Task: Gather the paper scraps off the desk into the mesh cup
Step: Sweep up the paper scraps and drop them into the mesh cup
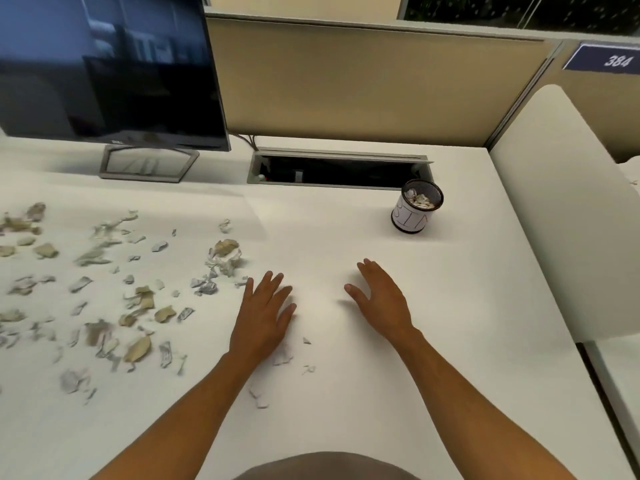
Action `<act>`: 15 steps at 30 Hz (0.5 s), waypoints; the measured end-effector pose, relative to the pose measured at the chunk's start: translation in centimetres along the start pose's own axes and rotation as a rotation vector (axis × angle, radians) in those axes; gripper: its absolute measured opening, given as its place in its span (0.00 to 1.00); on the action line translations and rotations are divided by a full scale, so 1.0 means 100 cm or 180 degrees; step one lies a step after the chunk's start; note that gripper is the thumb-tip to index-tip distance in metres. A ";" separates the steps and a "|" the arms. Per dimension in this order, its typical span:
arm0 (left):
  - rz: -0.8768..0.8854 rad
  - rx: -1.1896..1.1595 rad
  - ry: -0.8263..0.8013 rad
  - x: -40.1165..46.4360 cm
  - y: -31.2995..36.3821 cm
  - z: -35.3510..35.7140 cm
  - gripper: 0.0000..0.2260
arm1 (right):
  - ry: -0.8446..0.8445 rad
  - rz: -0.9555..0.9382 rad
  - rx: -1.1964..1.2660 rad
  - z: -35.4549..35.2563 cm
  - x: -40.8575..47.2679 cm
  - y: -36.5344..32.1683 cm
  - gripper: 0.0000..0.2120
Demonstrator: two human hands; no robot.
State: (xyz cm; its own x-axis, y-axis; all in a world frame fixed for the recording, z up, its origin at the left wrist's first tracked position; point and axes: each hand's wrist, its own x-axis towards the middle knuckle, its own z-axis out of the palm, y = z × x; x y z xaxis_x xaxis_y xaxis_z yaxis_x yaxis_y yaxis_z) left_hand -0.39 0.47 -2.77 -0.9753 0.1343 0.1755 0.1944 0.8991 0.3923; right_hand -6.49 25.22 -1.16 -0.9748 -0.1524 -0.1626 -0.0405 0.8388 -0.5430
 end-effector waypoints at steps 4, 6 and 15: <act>-0.0331 0.0089 0.0145 -0.040 -0.042 -0.017 0.25 | -0.0317 -0.0271 -0.0269 0.040 -0.020 -0.022 0.34; -0.0489 0.0128 0.0213 -0.058 -0.060 -0.023 0.24 | -0.0398 -0.0399 -0.0492 0.056 -0.030 -0.035 0.35; -0.1086 0.0539 0.0207 -0.114 -0.121 -0.045 0.25 | -0.0495 -0.0886 -0.1123 0.128 -0.085 -0.098 0.43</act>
State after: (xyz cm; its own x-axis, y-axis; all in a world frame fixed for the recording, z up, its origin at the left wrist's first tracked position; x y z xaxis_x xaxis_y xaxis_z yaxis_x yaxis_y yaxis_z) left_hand 8.80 -13.82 -5.49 -0.9711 -0.2063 0.1197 -0.1655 0.9443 0.2844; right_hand 4.99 11.57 -5.03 -0.8730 -0.4504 -0.1869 -0.3938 0.8772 -0.2747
